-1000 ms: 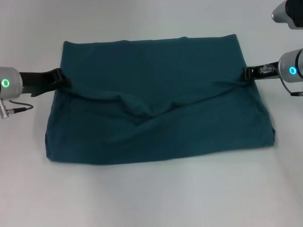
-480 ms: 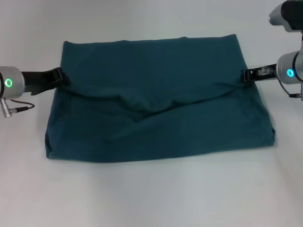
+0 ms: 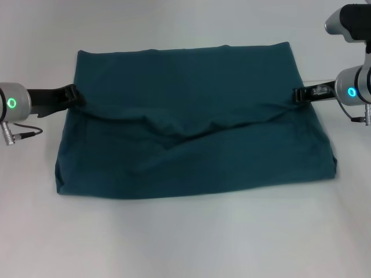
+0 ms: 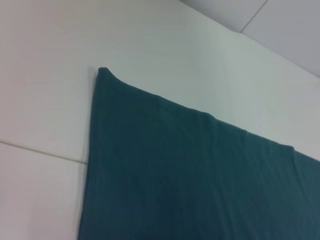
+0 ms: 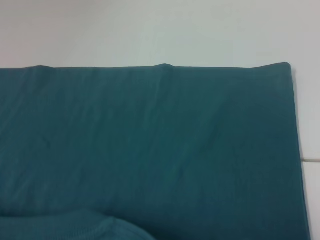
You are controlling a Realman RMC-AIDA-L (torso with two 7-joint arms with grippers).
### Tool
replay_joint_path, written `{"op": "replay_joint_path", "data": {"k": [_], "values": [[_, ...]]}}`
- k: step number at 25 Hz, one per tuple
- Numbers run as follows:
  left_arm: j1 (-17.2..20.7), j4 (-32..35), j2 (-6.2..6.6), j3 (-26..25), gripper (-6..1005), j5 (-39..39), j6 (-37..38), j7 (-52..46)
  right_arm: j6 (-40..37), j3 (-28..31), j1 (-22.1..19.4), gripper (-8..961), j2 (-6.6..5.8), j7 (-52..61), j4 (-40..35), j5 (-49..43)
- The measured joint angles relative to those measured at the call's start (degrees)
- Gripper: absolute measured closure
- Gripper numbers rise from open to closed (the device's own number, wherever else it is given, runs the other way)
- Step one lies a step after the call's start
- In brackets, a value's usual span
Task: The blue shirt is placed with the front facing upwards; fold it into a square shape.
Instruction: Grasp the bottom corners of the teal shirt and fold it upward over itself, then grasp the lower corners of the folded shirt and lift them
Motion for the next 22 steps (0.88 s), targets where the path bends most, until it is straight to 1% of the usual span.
{"op": "replay_joint_path", "data": {"k": [4,7,12,15,16,18,22], "values": [[-0.2,-0.5,0.28,1.9,922,0.4,0.0,-0.3,-0.1,-0.4,-0.1,778,0.1,0.1,0.0,0.0],[-0.2,-0.5,0.31,2.2,894,0.5,-0.1,-0.4,-0.4,-0.5,-0.4,776,0.0,0.4,0.0,0.0],[0.7,-0.3,0.49,1.9,749,0.5,0.0,-1.6,-0.9,-0.1,-1.1,772,-0.42,0.4,0.0,0.0],[1.5,0.2,0.61,1.8,658,0.4,0.3,-2.3,-1.5,0.0,-1.7,589,-0.58,0.6,-0.1,0.2],[1.9,0.5,0.63,1.8,625,0.3,0.4,-2.4,-2.5,0.4,-2.0,528,-0.84,1.1,-0.6,0.4],[2.6,1.7,0.59,1.7,559,0.1,1.2,-3.2,-3.8,0.8,-2.2,460,-0.98,1.5,-1.2,0.6],[4.9,6.5,-0.09,1.2,413,-1.6,6.5,-4.5,-11.5,2.9,-3.3,323,-1.19,1.3,-5.3,2.6]]}}
